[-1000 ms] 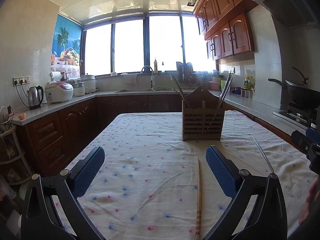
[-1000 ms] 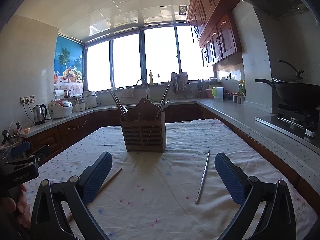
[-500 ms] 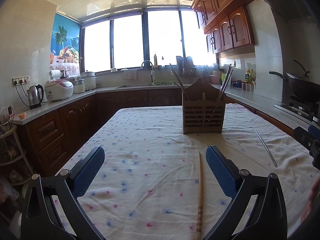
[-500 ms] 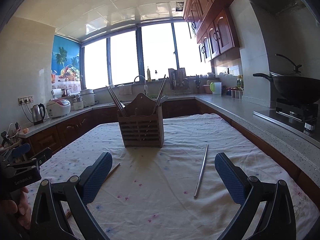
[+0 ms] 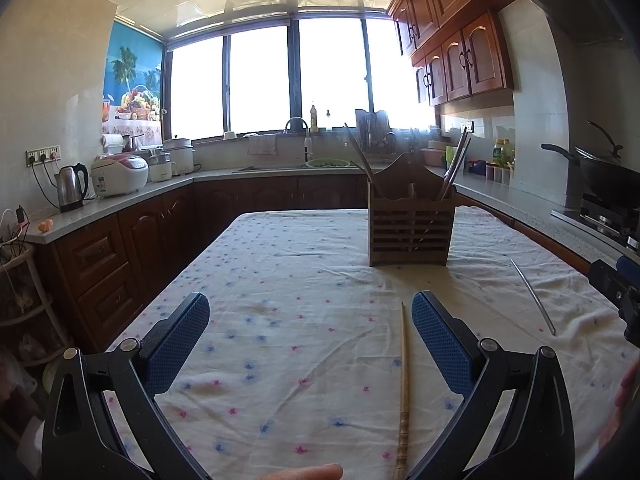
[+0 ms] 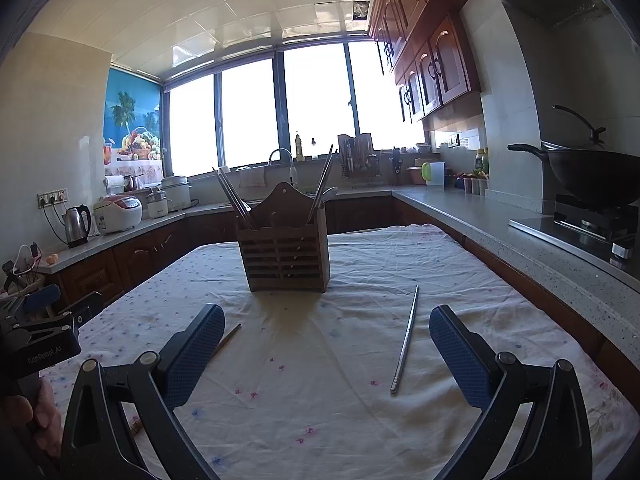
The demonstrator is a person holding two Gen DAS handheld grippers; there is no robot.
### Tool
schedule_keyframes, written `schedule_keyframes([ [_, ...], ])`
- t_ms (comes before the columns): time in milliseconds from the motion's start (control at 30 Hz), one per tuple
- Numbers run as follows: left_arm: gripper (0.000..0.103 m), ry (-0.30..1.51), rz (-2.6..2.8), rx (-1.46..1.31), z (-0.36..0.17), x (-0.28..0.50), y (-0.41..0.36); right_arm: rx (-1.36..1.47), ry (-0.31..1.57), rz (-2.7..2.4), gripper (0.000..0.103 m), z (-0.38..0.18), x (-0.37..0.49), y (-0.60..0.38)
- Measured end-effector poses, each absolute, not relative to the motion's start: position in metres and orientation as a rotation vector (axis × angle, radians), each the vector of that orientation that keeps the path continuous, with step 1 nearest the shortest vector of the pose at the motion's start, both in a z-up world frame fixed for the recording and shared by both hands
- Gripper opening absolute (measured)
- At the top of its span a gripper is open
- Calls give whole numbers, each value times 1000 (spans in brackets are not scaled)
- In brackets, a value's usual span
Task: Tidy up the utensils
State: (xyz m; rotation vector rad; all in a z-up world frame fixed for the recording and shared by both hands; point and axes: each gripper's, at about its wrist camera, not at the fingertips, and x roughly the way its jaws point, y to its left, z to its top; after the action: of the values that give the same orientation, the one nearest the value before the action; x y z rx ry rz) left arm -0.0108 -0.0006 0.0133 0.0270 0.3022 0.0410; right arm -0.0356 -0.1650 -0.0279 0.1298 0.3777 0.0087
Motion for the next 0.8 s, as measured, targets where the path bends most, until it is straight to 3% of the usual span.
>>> schedule_keyframes([
  [800, 103, 305, 38, 30, 13, -10, 0, 137, 369, 7, 103, -28, -36, -167],
])
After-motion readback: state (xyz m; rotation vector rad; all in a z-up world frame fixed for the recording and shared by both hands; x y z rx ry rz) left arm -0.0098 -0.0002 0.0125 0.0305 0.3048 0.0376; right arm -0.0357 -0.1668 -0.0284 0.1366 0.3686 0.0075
